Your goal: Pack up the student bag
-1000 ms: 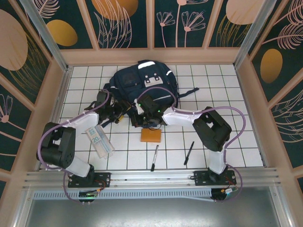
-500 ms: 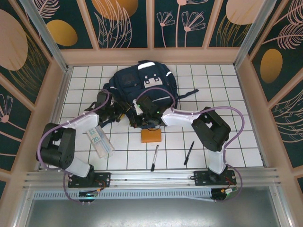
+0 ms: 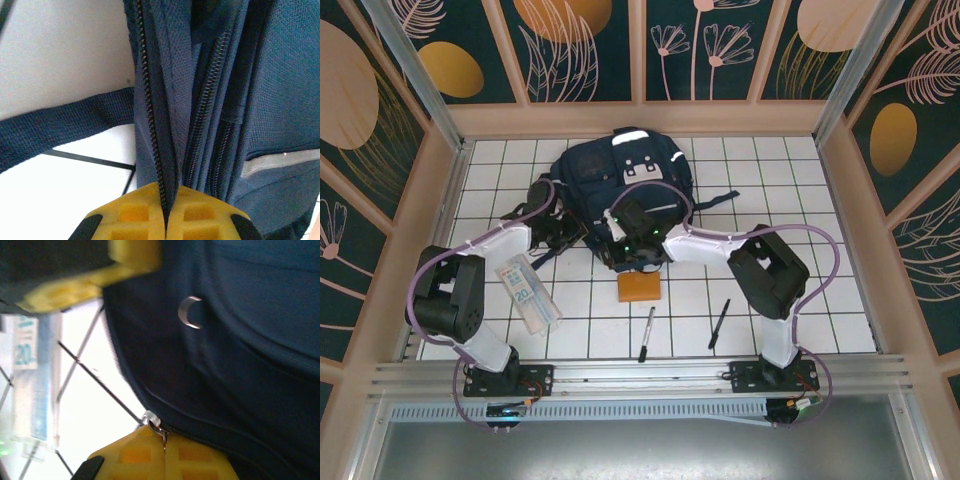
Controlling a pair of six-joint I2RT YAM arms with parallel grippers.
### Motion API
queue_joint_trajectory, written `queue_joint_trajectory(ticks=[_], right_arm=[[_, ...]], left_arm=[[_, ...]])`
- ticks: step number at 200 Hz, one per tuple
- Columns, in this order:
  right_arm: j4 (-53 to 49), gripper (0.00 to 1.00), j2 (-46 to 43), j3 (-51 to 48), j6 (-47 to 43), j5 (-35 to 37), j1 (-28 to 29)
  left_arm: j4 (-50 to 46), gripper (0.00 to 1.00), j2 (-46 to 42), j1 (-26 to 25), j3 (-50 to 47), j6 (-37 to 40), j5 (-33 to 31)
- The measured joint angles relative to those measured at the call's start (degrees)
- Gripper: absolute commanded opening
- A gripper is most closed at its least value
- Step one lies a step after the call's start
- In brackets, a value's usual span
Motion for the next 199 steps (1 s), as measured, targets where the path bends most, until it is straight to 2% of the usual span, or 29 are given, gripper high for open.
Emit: queue_joint_trajectory(ticks=[54,86,105,114,147,174,199], right_arm=[[-7.43,0.00,-6.91,-5.18,-7.02,0.83,-8.22],[-9.75,0.00,-7.34,-5.35,-9.35,3.58,-9.70],[-10.71,0.00,-6.73,-3.96,-10.49,3.85,-8.87],[-12.04,0.00,-5.90,-2.69,-10.64,4.20,-8.22],[-15.89,0.00,0.15,5.01,-10.43,3.85,-3.98],[-16.37,0.00,5.05,12.28,-10.21,1.03,-0.24],[-16.11,0.00,7.69,16.63,-9.99,-2.19,1.75]], left_arm=[[-5.22,0.00,7.15,2.60,9.99,11.39,-0.02],[-11.02,0.00,12.31,3.43,19.28,18.18,-1.07],[-13.62,0.34,14.34,5.01,22.80,20.52,-1.81],[-13.92,0.45,14.75,6.25,23.96,21.22,-3.15],[-13.73,0.60,11.93,9.22,22.27,20.81,-4.09],[-13.44,0.66,2.67,8.90,10.60,18.14,-1.29],[-12.28,0.74,-4.94,8.61,-0.59,12.09,2.97]])
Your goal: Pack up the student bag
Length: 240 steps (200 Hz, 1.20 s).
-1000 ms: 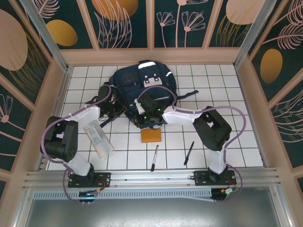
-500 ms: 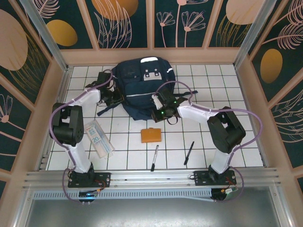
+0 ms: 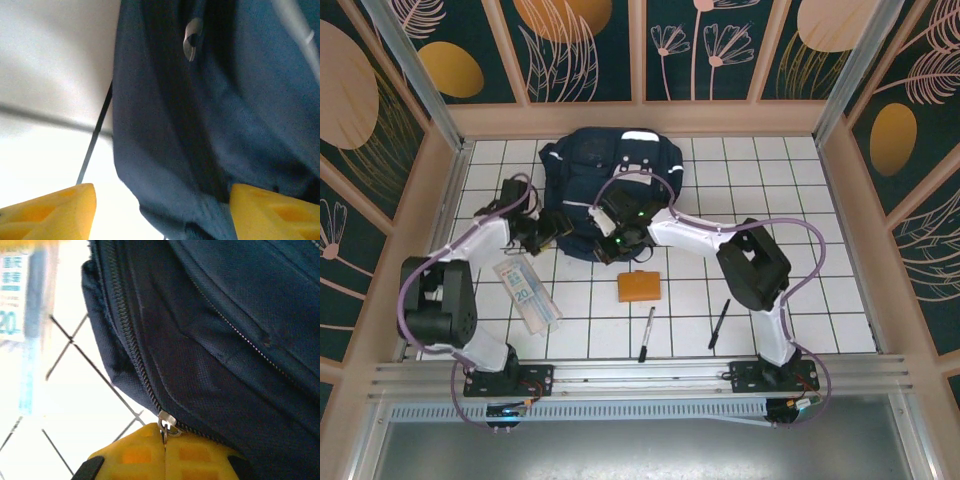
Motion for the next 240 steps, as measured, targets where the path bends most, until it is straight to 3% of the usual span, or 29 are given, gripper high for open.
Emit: queue_joint_trajectory(ticks=[61,87,99,121,141,197,240], right_arm=[[5.11,0.00,1.03,0.37,2.64,-5.62,1.68],[8.46,0.00,1.03,-0.48,4.33,-6.62,2.27],[9.53,0.00,1.03,-1.01,4.96,-6.64,2.32],[10.16,0.00,1.05,-1.55,5.86,-6.36,2.29],[10.16,0.00,1.09,-1.60,5.68,-5.35,2.32],[9.38,0.00,-0.96,-5.22,1.36,-4.42,1.03],[7.76,0.00,-8.70,-14.91,-1.68,-2.21,-5.49]], left_arm=[[9.22,0.77,-8.00,-0.46,-8.00,-13.81,2.71],[13.94,0.72,-8.46,-2.01,-11.08,-17.55,1.20],[15.08,0.59,-7.98,-3.15,-12.13,-18.80,0.00],[16.98,0.21,-7.72,-4.26,-14.14,-20.26,-1.92],[17.09,0.00,-7.65,-4.52,-14.73,-20.24,-2.69],[13.18,0.00,-7.50,-5.29,-12.07,-16.20,-4.37],[9.05,0.00,-4.44,-4.85,-7.30,-11.74,-4.26]])
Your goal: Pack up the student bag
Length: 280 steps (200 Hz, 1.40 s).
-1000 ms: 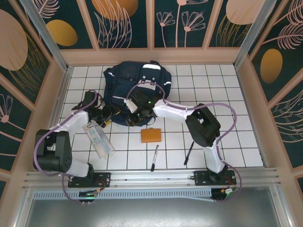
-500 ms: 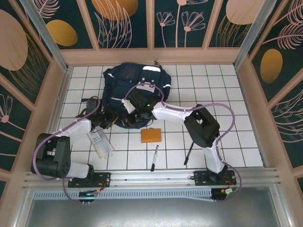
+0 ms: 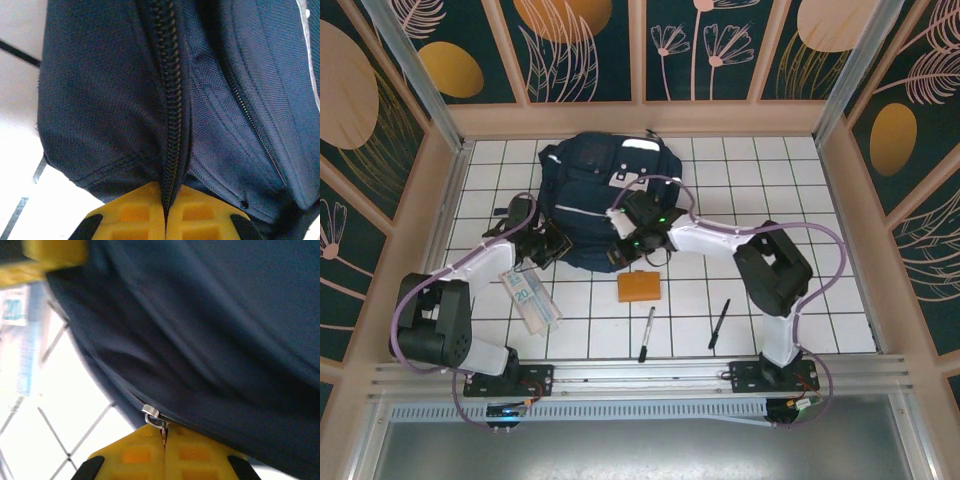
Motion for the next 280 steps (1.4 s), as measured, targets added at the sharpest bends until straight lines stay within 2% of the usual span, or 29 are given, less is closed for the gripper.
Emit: queue_joint_trajectory(ticks=[51,86,106,123,147,172,204,234,243,280], right_arm=[[-1.90,0.00,-6.32,-5.99,-2.19,4.90,-7.74],[-1.81,0.00,-7.63,-7.21,-3.26,6.16,-9.84],[-1.55,0.00,-7.63,-7.08,-3.19,6.19,-8.98],[-2.60,0.00,-7.19,-5.84,-2.78,6.43,-7.67],[-3.65,0.00,-3.91,-1.31,-1.33,6.27,-4.24],[-3.58,0.00,0.55,4.68,0.11,5.33,0.20],[-2.49,0.00,4.85,10.27,1.77,2.89,3.72],[-1.29,0.00,7.02,12.07,2.86,0.92,5.22],[-0.98,0.00,7.32,12.07,3.02,0.63,5.49],[0.66,0.00,7.85,12.07,4.44,-0.87,6.47]], left_arm=[[-5.73,0.00,3.76,0.90,9.22,9.35,-3.39],[-9.03,0.00,12.81,2.89,19.10,16.96,-3.85],[-9.81,0.16,18.51,3.39,24.94,20.63,-3.43],[-9.81,0.41,20.22,4.02,27.85,22.25,-4.83],[-10.54,0.53,19.10,5.09,30.05,23.47,-6.43],[-12.15,0.58,15.41,5.46,28.55,23.19,-4.13],[-11.85,0.62,8.66,5.33,17.70,19.71,2.43],[-10.03,0.70,3.82,5.29,7.39,12.68,5.31],[-8.13,0.80,2.03,5.29,5.16,9.75,6.01],[0.61,0.81,-2.47,5.22,0.94,0.37,6.91]])
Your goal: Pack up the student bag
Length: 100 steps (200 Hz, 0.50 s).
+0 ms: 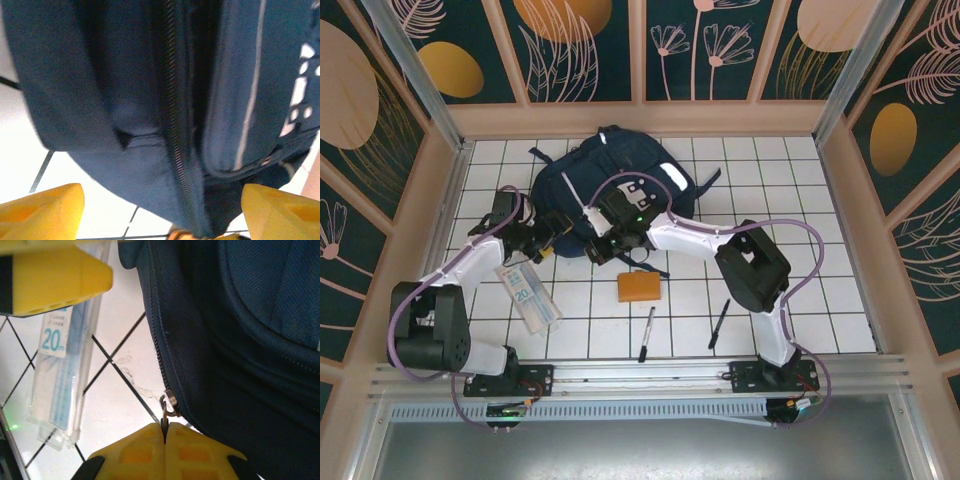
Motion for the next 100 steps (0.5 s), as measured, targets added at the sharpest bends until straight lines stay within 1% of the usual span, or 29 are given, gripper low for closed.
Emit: queue_joint_trajectory(ticks=[9,16,44,56,60,66,70,75,100], right_arm=[[0.42,0.00,0.00,-0.02,0.15,-0.35,0.17],[0.90,0.00,0.00,-0.13,0.35,-0.52,0.28],[2.78,0.00,-0.02,-1.36,1.44,-0.81,0.50],[3.41,0.00,-0.02,-2.19,1.64,-0.81,0.52],[3.56,0.00,-0.02,-2.47,1.68,-0.81,0.52],[3.87,0.00,-0.02,-2.82,1.84,-0.79,0.57],[3.91,0.00,-0.02,-2.95,1.84,-0.79,0.57],[3.98,0.00,-0.02,-3.17,1.88,-0.74,0.59],[4.96,0.00,-0.26,-5.03,1.81,0.55,0.61]], left_arm=[[1.84,0.79,0.00,-0.11,-0.42,-1.57,-0.24],[3.06,0.75,0.00,-0.24,-0.87,-2.69,-0.44],[7.45,0.54,0.46,-1.42,-3.02,-5.84,-1.09],[8.57,0.38,1.90,-1.97,-3.19,-6.45,-1.03],[8.90,0.31,2.51,-2.10,-3.19,-6.93,-1.07],[9.16,0.15,3.39,-2.27,-3.19,-6.71,-1.09],[9.14,0.07,4.22,-2.27,-3.17,-6.43,-1.09],[9.09,0.01,5.03,-2.27,-3.17,-6.32,-1.03],[5.75,0.00,9.18,-2.25,-0.70,-2.97,-0.37]])
